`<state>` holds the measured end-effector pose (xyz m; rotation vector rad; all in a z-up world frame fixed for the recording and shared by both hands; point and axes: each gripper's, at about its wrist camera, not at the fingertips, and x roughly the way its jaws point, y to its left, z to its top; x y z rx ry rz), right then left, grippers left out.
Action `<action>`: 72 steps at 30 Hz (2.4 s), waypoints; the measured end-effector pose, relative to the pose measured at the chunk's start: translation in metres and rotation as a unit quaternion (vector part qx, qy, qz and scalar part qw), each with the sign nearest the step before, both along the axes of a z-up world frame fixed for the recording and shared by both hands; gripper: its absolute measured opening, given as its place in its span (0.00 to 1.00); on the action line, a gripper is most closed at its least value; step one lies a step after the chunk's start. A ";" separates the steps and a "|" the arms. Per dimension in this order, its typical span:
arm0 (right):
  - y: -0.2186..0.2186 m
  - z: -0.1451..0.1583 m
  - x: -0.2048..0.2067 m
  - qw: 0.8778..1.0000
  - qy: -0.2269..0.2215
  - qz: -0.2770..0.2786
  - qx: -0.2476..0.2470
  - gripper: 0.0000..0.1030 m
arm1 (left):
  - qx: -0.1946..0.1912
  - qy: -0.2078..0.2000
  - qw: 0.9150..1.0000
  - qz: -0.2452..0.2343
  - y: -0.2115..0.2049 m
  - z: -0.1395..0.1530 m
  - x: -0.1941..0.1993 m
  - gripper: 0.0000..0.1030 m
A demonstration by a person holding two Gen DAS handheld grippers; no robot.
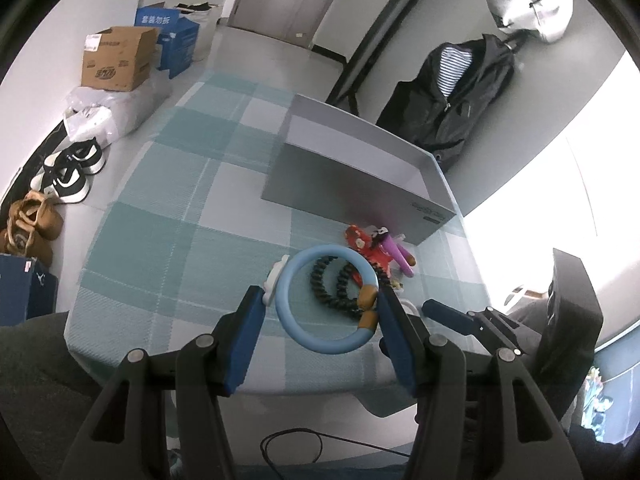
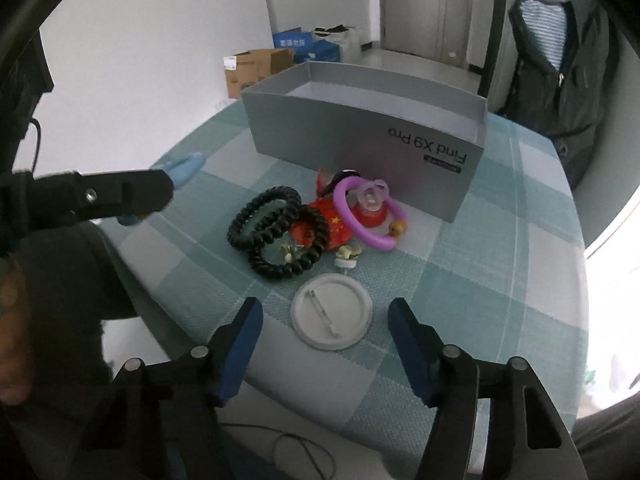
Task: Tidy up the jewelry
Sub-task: 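Grasp the light-blue bangle with the left gripper while the right gripper grasps the white badge, then carry the bangle and badge into the grey box and open both grippers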
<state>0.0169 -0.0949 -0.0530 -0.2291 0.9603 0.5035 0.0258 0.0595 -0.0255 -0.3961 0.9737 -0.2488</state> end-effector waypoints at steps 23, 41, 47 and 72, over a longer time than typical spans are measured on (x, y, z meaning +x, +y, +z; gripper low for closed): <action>-0.046 0.051 0.020 0.990 -0.019 -0.056 0.128 0.40 | 0.009 -0.017 1.000 0.005 0.007 0.015 0.014 0.51; -0.051 0.096 0.132 0.978 0.002 -0.032 0.204 0.40 | 0.033 -0.027 0.997 -0.065 -0.019 0.033 0.111 0.51; -0.041 0.081 0.155 0.979 0.020 -0.021 0.201 0.40 | 0.049 -0.017 0.995 -0.081 -0.025 0.019 0.126 0.51; -0.044 0.049 0.178 0.977 0.069 -0.072 0.191 0.42 | 0.028 0.009 0.993 -0.117 -0.037 0.002 0.150 0.52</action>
